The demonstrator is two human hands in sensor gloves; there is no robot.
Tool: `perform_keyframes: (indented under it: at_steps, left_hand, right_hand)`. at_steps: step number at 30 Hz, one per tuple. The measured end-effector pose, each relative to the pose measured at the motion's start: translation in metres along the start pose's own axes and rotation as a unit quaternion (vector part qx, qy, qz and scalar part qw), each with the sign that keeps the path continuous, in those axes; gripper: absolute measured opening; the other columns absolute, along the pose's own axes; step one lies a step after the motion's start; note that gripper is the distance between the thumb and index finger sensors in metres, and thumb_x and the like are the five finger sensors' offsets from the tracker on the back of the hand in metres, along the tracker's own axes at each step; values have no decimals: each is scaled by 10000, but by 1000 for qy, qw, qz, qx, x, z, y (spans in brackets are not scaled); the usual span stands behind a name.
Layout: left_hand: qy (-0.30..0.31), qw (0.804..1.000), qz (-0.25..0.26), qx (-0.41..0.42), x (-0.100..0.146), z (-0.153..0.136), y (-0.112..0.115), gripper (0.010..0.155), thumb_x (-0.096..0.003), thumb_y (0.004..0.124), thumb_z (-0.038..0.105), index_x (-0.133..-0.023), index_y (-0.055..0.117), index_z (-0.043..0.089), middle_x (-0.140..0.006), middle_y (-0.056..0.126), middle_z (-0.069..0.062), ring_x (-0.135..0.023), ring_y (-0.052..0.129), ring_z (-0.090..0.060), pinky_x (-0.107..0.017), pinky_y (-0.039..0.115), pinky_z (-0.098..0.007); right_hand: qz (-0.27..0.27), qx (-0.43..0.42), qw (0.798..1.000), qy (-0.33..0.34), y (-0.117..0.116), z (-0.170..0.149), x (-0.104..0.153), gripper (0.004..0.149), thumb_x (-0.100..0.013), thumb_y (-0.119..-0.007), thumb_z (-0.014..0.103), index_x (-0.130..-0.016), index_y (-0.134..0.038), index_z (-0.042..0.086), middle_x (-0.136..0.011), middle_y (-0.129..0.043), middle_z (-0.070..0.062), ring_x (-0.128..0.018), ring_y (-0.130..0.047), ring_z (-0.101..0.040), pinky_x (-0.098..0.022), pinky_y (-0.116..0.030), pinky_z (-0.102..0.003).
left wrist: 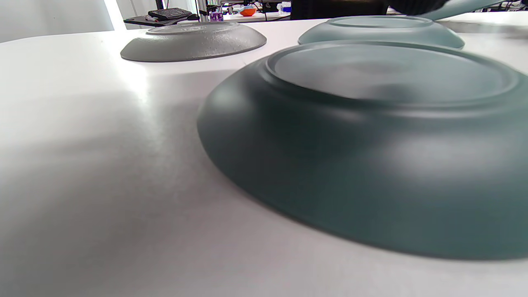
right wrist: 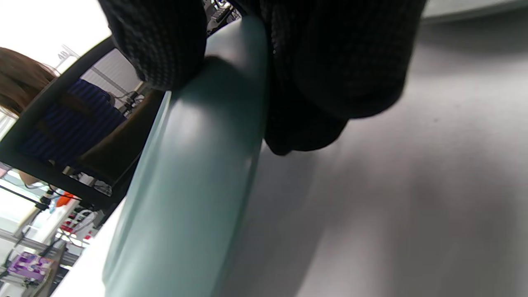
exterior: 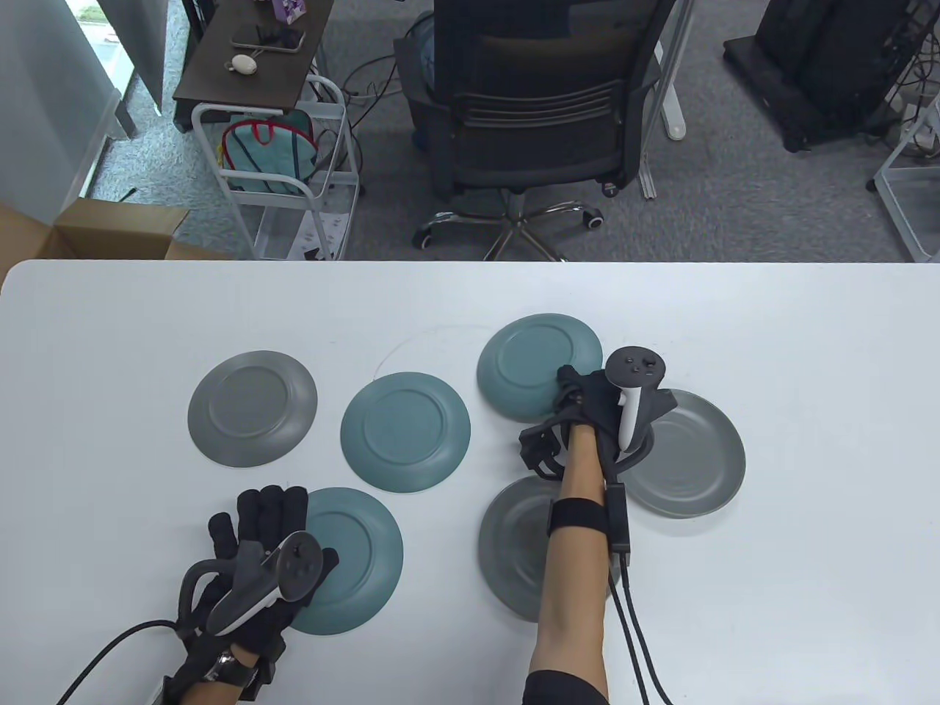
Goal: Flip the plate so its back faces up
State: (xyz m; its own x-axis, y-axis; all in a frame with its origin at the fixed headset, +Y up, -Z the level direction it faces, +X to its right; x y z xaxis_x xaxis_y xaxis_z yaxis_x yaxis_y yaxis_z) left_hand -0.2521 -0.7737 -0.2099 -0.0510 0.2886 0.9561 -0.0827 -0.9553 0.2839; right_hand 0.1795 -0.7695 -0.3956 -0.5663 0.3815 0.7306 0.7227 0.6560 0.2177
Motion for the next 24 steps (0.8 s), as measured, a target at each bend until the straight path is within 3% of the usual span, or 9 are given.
perform_keyframes:
  at_steps: [12,24]
  left_hand:
    - [7,1000,1,-2,1,3,1,887,-566,520,678,-1192,174,154,-1211,249,-206,-1168,318,-493,-767,289,-705]
    - [9,1000,2,-5,1,5,0,887,-565,519,680,-1192,175,155,-1211,255,-206,-1168,324,-492,-769,299,-704]
  right_hand:
    - [20,66,997,-15,-14,-9,-7,732,-484,-778,377,-951,-598,-158,-679,-895,-297,-414,-1004,-353,-296,-896,-313]
    - [-23,172,985,9,-16,7,-2,694,-497,-778,389,-924,-644,-142,-645,-926,-280,-367,-1024,-316,-250,-905,-287]
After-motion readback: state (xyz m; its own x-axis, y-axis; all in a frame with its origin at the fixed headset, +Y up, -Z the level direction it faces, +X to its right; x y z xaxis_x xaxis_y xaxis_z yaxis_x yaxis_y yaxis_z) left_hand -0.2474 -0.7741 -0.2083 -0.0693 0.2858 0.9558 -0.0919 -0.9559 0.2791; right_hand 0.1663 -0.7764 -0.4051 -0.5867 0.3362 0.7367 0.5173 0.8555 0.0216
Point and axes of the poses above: the tracker on the back of each hand, its own z axis roughly to the thumb side, its own x axis roughly from the fingertips to the wrist, y = z × x, the point moved 4 cm from there along -x, roughly from the wrist to the fingertips
